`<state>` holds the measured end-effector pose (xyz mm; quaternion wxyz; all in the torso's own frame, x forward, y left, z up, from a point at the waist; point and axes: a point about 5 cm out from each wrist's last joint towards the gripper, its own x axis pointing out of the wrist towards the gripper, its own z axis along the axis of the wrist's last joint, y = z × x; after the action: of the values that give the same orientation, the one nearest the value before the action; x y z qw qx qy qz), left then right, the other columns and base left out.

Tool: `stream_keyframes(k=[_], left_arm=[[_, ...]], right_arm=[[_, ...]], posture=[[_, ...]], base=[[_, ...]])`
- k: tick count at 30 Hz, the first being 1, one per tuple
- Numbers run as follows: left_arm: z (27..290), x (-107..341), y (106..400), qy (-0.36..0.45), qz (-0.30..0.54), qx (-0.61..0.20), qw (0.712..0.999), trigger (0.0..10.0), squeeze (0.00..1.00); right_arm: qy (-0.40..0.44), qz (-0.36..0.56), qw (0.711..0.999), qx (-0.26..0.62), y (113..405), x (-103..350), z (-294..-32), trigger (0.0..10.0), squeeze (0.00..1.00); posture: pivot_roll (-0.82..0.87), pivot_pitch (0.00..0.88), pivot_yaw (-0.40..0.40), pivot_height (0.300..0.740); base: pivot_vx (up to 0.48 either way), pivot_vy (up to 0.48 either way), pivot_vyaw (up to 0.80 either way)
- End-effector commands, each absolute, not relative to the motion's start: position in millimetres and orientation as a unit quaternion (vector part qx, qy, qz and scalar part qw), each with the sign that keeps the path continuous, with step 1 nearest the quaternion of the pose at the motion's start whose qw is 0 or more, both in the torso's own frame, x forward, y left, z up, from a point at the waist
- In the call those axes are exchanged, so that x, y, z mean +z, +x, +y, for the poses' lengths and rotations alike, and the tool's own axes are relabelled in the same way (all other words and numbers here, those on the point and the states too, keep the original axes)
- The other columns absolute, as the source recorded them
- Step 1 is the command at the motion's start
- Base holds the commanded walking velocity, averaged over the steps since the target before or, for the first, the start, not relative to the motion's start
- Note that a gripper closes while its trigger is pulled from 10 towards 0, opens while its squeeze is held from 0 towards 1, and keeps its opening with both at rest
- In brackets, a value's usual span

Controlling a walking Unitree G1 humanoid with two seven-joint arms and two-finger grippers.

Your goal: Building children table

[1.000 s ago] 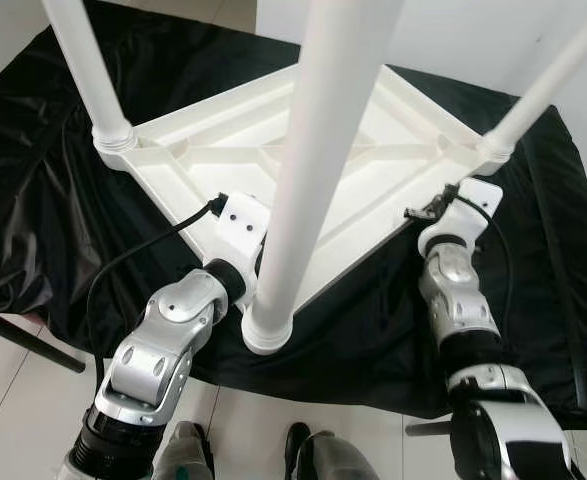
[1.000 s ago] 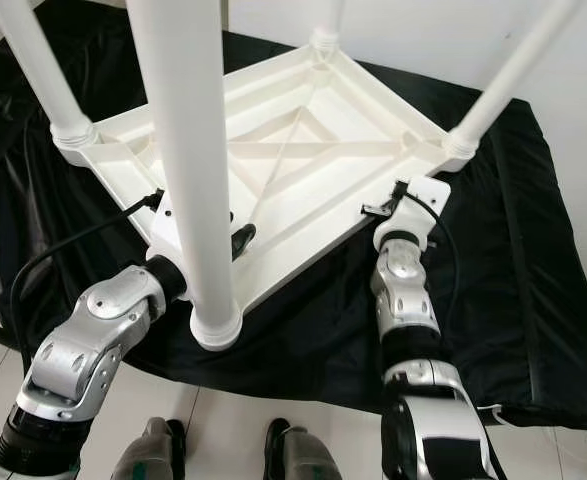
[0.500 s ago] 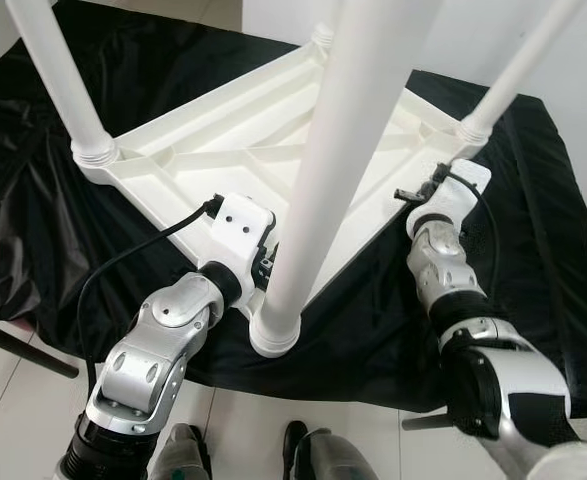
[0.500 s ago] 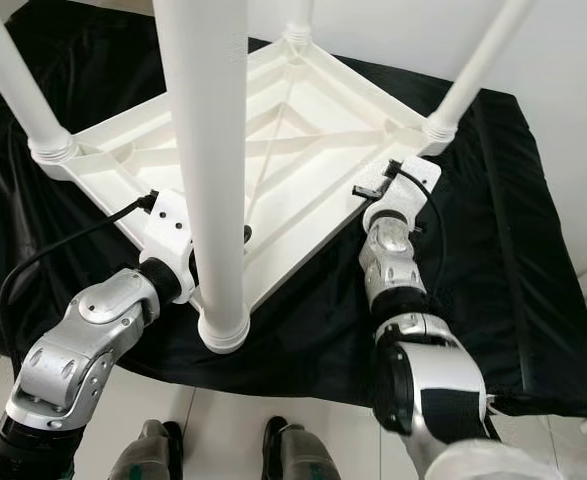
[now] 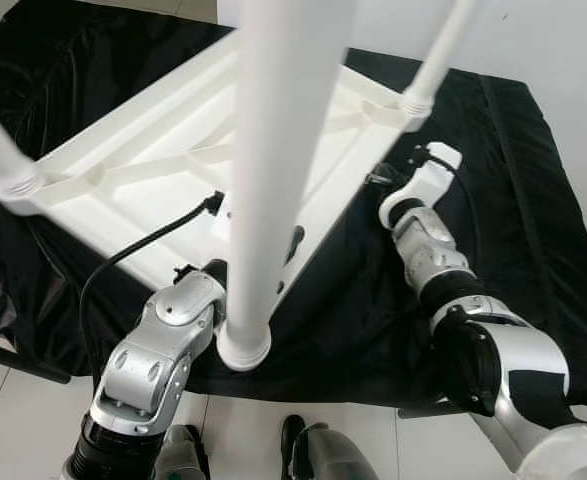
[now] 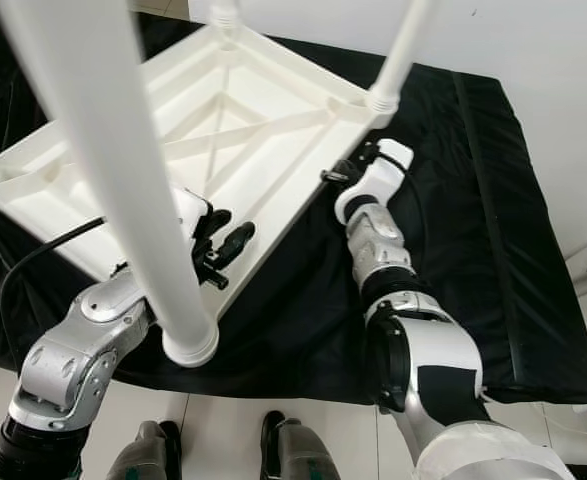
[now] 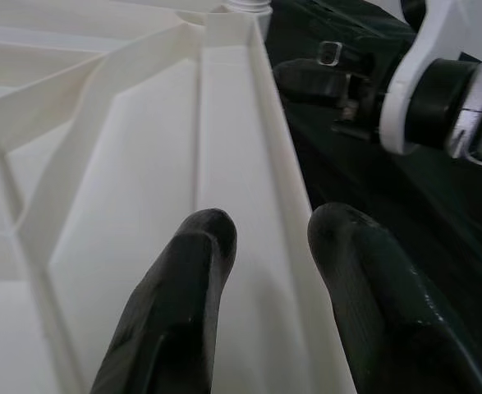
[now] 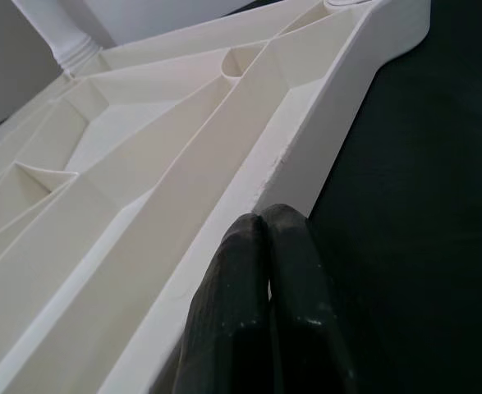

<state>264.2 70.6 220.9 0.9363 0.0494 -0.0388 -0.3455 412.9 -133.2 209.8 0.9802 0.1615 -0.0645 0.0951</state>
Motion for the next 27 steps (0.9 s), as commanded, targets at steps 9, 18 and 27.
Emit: stream_keyframes(k=[9, 18, 27], left_arm=[[67, 222, 260, 0.046, -0.036, -0.349, 0.935, 10.0, 0.0], [78, 223, 266, 0.053, -0.036, -0.331, 0.942, 10.0, 0.0], [101, 223, 272, 0.074, -0.037, -0.315, 0.945, 10.0, 0.0]], right_arm=[[0.141, -0.129, 0.977, 0.098, 408, 215, -145, 10.0, 0.0], [0.083, -0.191, 0.965, 0.161, 384, 209, -158, 10.0, 0.0], [0.033, -0.204, 0.961, 0.184, 353, 198, -171, 10.0, 0.23]], posture=[[0.18, 0.262, -0.077, 0.74], [0.18, 0.254, -0.075, 0.74], [0.16, 0.249, -0.085, 0.74]], base=[[0.0, 0.0, 0.0], [0.0, 0.0, 0.0], [0.0, 0.0, 0.0]])
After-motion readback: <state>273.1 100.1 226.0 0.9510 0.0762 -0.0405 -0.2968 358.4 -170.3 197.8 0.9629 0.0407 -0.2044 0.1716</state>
